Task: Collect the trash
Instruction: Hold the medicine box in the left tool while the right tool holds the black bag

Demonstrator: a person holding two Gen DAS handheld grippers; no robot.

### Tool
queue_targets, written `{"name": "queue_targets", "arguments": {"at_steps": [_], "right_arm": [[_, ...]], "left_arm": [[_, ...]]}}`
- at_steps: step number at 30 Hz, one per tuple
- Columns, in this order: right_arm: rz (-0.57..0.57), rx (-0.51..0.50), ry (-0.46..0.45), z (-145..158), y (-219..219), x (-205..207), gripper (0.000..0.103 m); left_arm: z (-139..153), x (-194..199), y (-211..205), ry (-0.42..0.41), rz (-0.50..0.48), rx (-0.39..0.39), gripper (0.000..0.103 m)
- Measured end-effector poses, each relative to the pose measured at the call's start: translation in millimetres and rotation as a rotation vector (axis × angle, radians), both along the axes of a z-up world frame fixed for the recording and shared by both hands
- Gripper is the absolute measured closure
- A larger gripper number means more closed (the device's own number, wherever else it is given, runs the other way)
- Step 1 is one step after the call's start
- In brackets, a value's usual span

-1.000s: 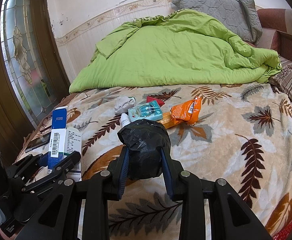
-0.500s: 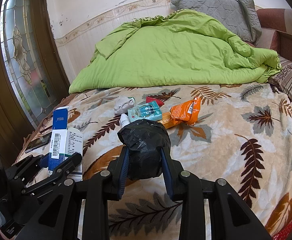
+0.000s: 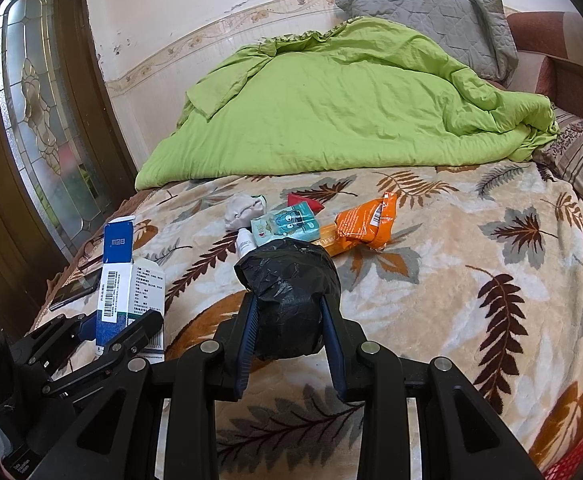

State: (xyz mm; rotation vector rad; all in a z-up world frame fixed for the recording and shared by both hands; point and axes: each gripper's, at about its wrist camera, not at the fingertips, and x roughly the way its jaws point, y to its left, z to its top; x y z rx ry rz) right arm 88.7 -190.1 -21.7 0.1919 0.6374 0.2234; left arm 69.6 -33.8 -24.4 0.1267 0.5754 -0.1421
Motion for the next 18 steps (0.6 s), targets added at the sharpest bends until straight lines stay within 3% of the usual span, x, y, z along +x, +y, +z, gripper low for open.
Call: {"name": "queue_targets", "arguments": {"at_steps": [18], "right_arm": [[-0.014, 0.017, 0.004, -0.3, -3.3, 0.4, 0.069]], "left_arm": [[0.5, -1.6, -6.1, 0.002, -0.027, -0.004, 0.066]]}}
